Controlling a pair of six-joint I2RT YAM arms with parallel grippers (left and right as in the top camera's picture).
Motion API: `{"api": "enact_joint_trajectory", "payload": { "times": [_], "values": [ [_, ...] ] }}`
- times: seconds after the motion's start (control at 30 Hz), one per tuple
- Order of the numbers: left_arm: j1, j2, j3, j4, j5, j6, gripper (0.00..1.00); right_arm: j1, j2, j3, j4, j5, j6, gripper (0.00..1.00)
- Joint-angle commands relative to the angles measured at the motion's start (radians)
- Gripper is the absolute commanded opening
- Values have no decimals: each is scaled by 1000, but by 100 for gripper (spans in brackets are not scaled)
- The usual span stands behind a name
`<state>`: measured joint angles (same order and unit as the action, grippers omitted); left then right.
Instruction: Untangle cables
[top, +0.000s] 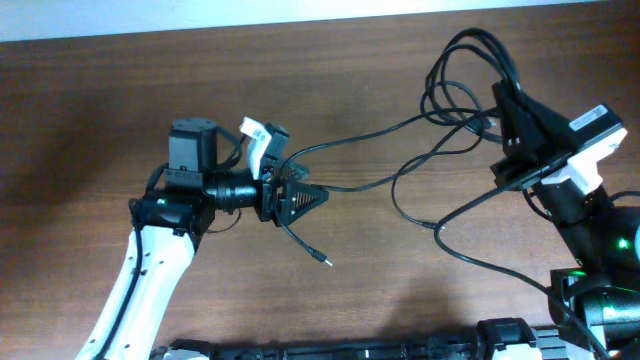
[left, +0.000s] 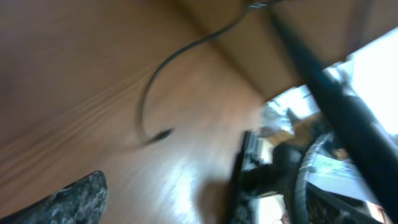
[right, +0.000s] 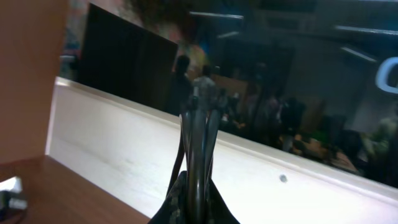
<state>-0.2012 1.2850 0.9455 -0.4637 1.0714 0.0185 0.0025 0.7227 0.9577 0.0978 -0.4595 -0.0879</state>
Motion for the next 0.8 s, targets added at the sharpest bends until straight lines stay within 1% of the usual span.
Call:
{"api": "enact_joint_trajectory", "payload": {
  "times": [0.0,0.07,0.1,0.17,0.23,0.33,0.4,0.43,0.5,0.6,0.63,0.67,0.7,0.77],
  "values": [
    [6,5,5,-68,-349,13,99,-4,-10,13,-2,79,-13,4],
    [6,5,5,-111,-520,10,99,-4,-10,13,-19,79,-13,4],
    [6,5,5,-137,-636,-22,99,-4,-10,13,-34,79,-13,4],
    [6,5,5,-172,-792,-75,99,-4,-10,13,-61,79,-13,4],
    [7,5,5,-190,-885,-104,99,-4,-10,13,-79,79,-13,4],
    [13,5,5,-197,-947,-98,99,-4,-10,13,-83,79,-13,4],
    [13,5,5,-197,-949,-19,99,-4,-10,13,-83,79,-13,4],
    [13,5,5,-197,-965,51,99,-4,-10,13,-83,79,-13,4],
    [13,5,5,-197,-1029,82,99,-4,-10,13,-83,79,-13,4],
    [13,5,5,-201,-1145,92,99,-4,-10,13,-83,79,-13,4],
    [13,5,5,-202,-1183,124,99,-4,-10,13,-83,79,-13,4],
    [13,5,5,-204,-1209,170,99,-4,-10,13,-83,79,-13,4],
    [13,5,5,-204,-1230,188,99,-4,-10,13,-83,78,-13,4],
    [13,5,5,-204,-1244,187,99,-4,-10,13,-84,67,-11,4]
  ]
}}
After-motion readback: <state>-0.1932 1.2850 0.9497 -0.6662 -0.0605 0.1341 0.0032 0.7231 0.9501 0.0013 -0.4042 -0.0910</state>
